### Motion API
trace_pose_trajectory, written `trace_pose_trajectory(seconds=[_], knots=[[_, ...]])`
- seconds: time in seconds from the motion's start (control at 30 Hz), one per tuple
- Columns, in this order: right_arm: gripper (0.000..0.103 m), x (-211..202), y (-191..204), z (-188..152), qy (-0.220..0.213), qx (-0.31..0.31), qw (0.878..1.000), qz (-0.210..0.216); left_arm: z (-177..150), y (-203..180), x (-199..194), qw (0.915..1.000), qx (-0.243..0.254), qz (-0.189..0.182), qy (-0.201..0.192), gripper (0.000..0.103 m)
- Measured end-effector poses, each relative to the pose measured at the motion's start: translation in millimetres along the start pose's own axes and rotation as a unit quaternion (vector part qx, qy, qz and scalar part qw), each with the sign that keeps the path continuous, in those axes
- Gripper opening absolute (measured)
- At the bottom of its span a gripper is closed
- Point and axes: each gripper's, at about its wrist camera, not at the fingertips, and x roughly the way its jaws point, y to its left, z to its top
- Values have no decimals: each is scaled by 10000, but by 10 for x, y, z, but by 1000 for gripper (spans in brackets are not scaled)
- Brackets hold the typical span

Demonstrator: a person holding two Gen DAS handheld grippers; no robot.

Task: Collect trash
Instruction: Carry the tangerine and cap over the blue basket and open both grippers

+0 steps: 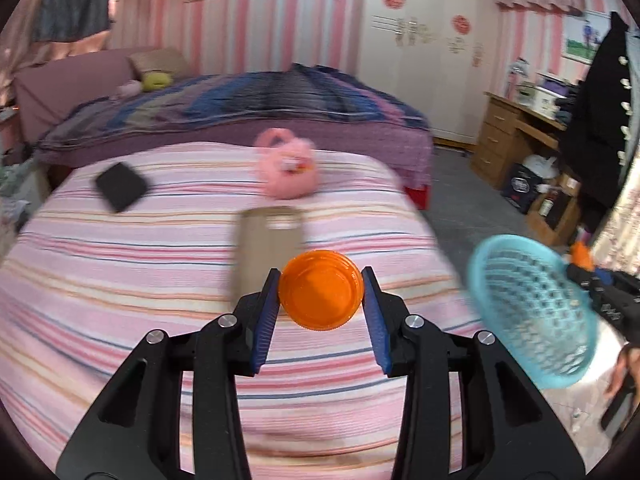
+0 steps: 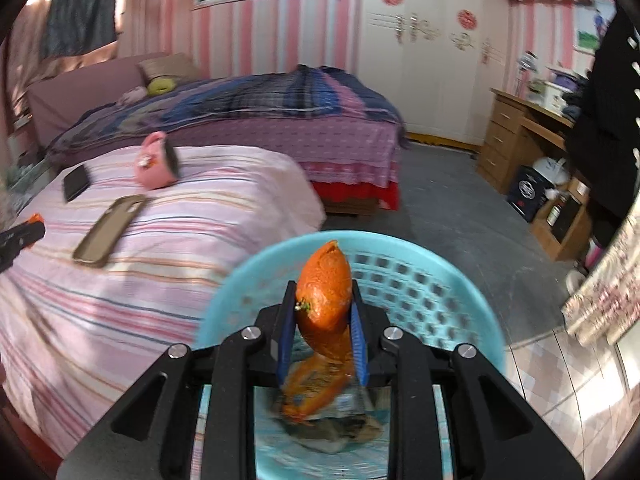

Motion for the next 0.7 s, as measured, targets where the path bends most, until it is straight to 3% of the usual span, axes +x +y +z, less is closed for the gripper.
trace_pose_trajectory(seconds=[0.3,0.63,0.7], knots=[[25,19,-525,-17,25,240,9993,-278,-34,-1254,240,9954,652,-701,77,39],[25,31,-886,-86,37,610,9973,-419,-86,-1751,617,9922,884,-791,377,40],[25,38,-914,-104,54,648,9969,-435,-75,-1704,670,9924,843,-768,465,56]])
